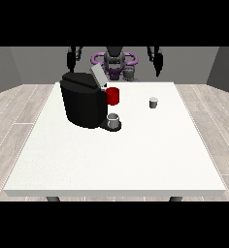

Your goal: Insert the coffee pod into the coffee machine and close the lid

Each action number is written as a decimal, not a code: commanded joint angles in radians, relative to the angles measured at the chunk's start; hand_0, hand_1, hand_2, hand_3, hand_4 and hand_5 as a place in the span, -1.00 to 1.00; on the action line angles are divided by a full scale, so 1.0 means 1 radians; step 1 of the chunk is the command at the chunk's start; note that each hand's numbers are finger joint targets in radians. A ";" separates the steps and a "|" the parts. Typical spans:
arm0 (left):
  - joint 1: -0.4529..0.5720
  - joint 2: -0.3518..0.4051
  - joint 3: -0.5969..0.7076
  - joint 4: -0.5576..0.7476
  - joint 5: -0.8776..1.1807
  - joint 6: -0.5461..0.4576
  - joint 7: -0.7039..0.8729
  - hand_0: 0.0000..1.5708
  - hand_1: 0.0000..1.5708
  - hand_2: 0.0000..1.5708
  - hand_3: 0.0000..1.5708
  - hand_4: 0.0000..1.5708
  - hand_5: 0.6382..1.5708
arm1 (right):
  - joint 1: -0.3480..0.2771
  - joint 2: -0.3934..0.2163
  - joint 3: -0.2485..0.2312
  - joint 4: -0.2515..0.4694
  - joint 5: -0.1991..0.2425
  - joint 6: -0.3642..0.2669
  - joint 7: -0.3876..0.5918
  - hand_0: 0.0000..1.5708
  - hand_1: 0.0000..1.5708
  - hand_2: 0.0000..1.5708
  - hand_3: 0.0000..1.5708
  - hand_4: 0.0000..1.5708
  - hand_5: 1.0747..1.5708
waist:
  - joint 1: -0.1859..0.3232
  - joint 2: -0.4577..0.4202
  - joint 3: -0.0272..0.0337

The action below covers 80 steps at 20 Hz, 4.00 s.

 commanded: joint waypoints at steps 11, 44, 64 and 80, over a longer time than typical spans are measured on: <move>-0.095 0.239 0.114 0.093 -0.050 -0.136 -0.066 -1.00 -1.00 -1.00 -1.00 -1.00 1.00 | -0.055 0.025 -0.096 0.022 -0.009 -0.096 -0.085 -1.00 -1.00 -1.00 -1.00 -0.77 1.00 | -0.054 0.047 0.0116; -0.465 0.323 0.096 0.825 -0.347 -0.092 -0.156 0.03 0.03 0.08 -0.36 -1.00 1.00 | -0.200 0.037 -0.014 0.154 0.059 -0.207 -0.019 -1.00 -1.00 -1.00 -1.00 -0.46 1.00 | -0.106 0.171 0.0109; -0.570 0.308 0.041 0.990 -0.587 0.157 -0.226 0.06 0.06 0.24 -0.05 -0.52 1.00 | -0.235 0.025 -0.010 0.173 0.047 -0.203 0.027 -1.00 -1.00 -1.00 -1.00 -0.38 1.00 | -0.145 0.157 0.0110; -0.660 0.304 -0.008 0.955 -0.639 0.033 -0.303 0.85 0.85 0.85 0.77 -0.21 1.00 | -0.227 0.013 -0.081 0.311 -0.026 -0.165 -0.044 -1.00 -1.00 -1.00 -1.00 -0.49 1.00 | -0.096 0.086 0.0121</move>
